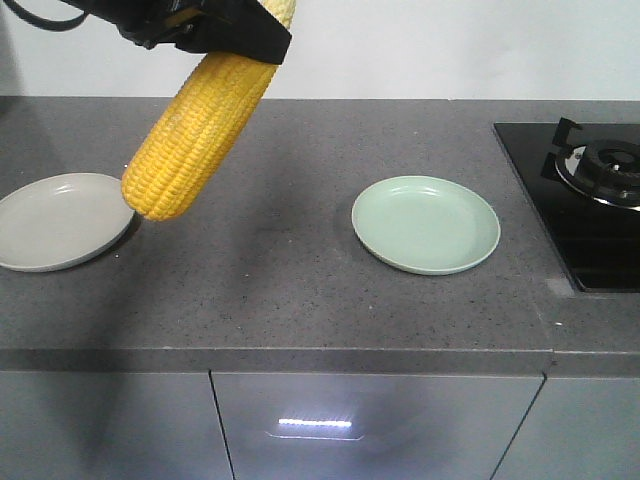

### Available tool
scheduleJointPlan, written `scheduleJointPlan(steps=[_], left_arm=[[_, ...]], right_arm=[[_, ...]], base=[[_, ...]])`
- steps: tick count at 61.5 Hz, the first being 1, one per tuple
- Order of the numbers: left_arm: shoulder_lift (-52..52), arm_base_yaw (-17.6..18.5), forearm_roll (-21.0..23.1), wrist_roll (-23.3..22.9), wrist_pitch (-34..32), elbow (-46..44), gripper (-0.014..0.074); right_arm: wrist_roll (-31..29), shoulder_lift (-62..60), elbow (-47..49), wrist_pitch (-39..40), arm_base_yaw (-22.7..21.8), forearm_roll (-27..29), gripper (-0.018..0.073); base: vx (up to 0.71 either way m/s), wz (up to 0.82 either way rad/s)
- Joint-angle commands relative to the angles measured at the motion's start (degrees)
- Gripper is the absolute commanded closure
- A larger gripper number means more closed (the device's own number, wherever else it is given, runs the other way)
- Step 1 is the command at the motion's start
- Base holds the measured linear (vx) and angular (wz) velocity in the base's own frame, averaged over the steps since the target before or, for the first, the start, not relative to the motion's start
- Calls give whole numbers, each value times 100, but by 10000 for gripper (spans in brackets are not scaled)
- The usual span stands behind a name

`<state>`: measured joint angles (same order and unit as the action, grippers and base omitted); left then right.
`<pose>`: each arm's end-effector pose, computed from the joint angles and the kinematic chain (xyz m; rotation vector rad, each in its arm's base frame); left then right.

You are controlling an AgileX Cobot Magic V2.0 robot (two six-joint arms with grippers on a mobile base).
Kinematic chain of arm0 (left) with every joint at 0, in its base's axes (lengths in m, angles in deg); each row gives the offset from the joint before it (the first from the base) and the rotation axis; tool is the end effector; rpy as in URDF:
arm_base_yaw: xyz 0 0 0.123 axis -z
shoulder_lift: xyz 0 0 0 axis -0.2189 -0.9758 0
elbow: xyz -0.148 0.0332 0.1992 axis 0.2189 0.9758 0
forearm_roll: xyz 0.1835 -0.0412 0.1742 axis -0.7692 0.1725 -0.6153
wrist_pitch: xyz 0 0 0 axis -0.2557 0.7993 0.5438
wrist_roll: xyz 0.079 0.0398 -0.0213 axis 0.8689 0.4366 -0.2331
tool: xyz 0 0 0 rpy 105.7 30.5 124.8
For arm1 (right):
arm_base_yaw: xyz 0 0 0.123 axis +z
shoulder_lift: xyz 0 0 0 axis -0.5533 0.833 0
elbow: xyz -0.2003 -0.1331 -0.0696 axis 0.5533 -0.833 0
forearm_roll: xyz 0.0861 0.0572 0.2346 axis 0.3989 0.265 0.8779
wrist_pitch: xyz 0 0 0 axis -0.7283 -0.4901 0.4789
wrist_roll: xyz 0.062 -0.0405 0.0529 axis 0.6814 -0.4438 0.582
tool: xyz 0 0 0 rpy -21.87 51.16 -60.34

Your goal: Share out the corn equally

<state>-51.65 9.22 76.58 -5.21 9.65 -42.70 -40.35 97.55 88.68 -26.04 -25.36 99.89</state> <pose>0.2920 -0.1682 0.4574 0.8677 2.0935 -0.7454 0.1801 0.0417 0.5533 -0.5533 1.8617 0.0515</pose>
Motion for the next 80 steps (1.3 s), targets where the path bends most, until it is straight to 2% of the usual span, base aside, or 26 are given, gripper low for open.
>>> scheduleJointPlan(steps=[1, 80], left_arm=[[234, 14, 239, -38, -125, -147, 603], [234, 14, 239, -38, -125, -147, 603]], right_arm=[[-22, -69, 91, 47, -36, 25, 564], [-22, -69, 91, 48, -36, 25, 564]], base=[[9, -5], [7, 0]])
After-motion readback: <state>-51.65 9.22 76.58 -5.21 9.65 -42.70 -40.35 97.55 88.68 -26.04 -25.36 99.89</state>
